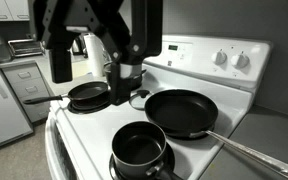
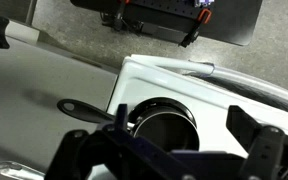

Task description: Pick the lid on the stove and cover the pot on the bottom right

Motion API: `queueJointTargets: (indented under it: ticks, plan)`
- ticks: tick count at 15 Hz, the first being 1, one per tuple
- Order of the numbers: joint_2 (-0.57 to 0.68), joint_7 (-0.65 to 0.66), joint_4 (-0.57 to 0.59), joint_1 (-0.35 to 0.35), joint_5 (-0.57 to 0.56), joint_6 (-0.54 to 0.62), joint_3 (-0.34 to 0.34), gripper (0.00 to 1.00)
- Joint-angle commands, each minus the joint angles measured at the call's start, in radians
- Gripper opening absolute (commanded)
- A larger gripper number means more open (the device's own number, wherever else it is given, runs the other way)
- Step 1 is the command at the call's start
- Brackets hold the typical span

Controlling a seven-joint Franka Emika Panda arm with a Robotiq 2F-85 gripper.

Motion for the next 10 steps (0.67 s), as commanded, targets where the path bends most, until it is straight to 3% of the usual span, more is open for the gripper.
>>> queueJointTargets:
  ticks: [1, 10]
  plan:
    - [0.001, -0.001, 0.003, -0.003, 0.001, -0.003, 0.003, 1.00]
    - [0.031, 0.028, 0.000, 0.023, 0.041, 0.020, 0.032, 1.00]
